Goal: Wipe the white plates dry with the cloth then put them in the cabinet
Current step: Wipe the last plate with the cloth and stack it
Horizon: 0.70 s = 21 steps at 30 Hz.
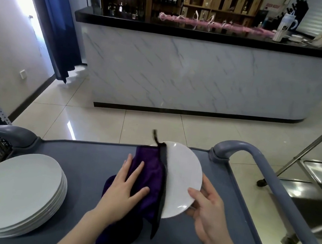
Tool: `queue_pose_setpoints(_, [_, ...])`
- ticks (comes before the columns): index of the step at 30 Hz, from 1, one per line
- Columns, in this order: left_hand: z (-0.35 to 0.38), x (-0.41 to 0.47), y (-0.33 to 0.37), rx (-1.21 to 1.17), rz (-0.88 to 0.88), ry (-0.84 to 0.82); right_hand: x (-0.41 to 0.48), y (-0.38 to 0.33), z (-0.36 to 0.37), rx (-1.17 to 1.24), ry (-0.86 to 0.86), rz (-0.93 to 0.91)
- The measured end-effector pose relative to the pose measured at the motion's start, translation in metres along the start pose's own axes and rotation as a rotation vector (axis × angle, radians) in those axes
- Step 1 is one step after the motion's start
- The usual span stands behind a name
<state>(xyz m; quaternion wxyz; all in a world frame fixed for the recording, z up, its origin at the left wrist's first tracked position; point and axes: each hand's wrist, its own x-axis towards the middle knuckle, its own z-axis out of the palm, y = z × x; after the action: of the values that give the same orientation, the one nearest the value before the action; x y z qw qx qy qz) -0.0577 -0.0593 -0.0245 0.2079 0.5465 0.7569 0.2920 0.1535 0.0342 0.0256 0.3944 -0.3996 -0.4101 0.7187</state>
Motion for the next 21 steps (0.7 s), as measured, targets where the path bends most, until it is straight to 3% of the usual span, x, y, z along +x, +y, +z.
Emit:
queue_pose_setpoints(3, [0.013,-0.024,0.010,-0.155,-0.009,0.096,0.003,-0.003,-0.001,0.047,0.020,-0.003])
queue_pose_setpoints(6, [0.021,-0.035,0.030,-0.019,0.071,0.145,0.003,0.001,0.005,0.066,0.018,0.024])
queue_pose_setpoints(8, [0.024,-0.036,0.046,0.130,0.153,0.116,0.001,0.003,0.012,0.035,0.011,0.031])
queue_pose_setpoints(11, [0.025,-0.023,0.065,0.170,0.199,0.039,-0.004,0.007,0.024,-0.003,-0.035,0.029])
queue_pose_setpoints(17, [0.017,0.014,0.053,0.275,0.196,-0.087,-0.014,0.016,0.027,-0.018,-0.091,0.069])
queue_pose_setpoints(21, [0.005,0.027,0.029,0.306,0.085,-0.031,-0.018,0.015,0.017,-0.058,-0.075,0.096])
